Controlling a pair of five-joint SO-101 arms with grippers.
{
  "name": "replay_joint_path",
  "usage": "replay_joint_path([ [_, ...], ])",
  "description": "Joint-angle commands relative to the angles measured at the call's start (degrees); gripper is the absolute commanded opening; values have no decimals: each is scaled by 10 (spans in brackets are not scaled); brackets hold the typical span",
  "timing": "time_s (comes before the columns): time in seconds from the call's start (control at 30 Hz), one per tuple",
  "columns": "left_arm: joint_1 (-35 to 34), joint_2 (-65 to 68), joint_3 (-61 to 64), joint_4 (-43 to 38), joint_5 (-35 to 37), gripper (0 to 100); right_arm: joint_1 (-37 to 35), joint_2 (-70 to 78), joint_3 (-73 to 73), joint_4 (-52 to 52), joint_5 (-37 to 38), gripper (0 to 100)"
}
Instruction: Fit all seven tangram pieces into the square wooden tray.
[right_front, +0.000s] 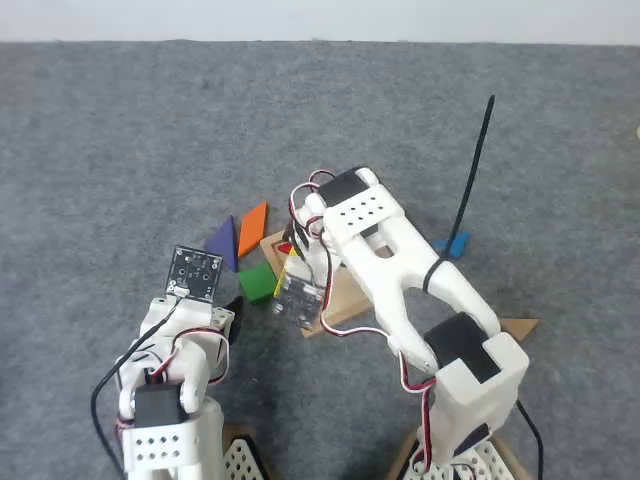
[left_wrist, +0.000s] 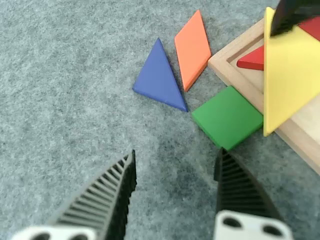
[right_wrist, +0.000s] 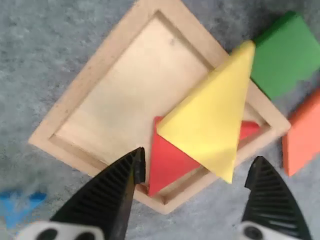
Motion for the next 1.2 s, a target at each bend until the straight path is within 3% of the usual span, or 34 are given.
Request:
replay_joint_path([
  [0.0, 1, -12, -5, 4, -11, 248, 0, -48, -44, -38, -269, 310],
  [0.2, 1, -12, -5, 4, -11, 248, 4, -148, -30, 26, -709, 302],
  [0.37, 1, -12, -5, 4, -11, 248, -7, -153, 54, -22, -992, 158],
  [0.5, 1, -12, -5, 4, -11, 248, -14, -137, 94, -100, -1065, 72],
  [0.83, 1, -12, -5, 4, -11, 248, -82, -105, 83, -144, -1401, 67],
  [1.17, 1, -12, -5, 4, -11, 248, -99, -35, 52, -144, -1418, 62],
])
